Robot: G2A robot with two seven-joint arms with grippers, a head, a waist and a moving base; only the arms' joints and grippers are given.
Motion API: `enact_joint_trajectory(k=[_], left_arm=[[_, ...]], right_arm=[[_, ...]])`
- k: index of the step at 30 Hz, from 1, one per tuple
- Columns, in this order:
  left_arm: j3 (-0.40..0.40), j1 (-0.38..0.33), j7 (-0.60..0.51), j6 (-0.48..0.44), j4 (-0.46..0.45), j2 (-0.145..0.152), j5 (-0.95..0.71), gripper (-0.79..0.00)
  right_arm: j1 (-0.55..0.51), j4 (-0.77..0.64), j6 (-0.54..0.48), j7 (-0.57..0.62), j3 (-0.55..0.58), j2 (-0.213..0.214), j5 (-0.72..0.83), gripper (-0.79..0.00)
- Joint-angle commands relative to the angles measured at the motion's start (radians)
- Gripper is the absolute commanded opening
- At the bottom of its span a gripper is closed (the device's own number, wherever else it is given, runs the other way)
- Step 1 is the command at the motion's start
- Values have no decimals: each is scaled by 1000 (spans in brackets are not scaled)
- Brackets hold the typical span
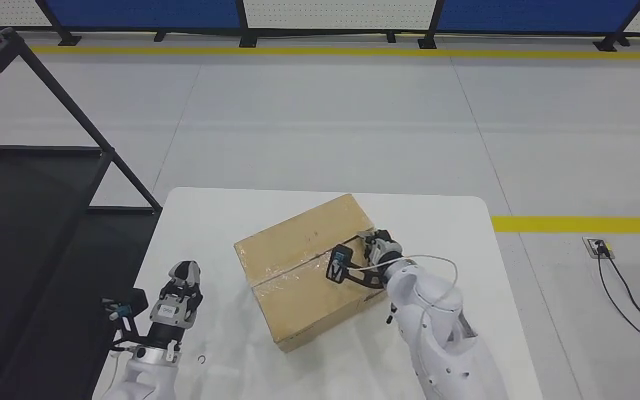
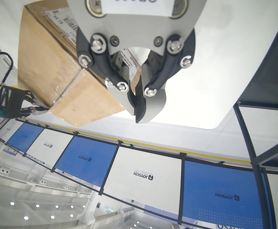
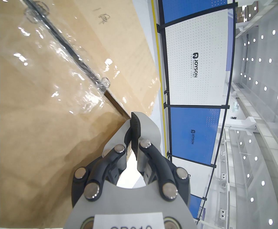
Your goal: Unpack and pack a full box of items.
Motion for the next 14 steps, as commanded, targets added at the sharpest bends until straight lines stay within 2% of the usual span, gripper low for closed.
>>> enact_joint_trajectory(k=[1,6,12,13,14], left_arm=[[0,1,0,0,0,0,0,-785],[-4,3,0,-2,-3,0,-1,-785],[-9,3,-2,-12,-8,1,-7,-785],[-11,3,-4,-16,-8,1,-11,-440],[-13,3,-12,-20,-7,2,-16,0]], right_arm=[[-2,-1,10,19,8,1,-4,-785],[-25,-44,35,47,47,7,8,-785],[-104,-173,103,84,133,18,20,-785],[-120,-193,120,93,151,20,28,-570],[-135,-212,135,98,168,21,41,0]])
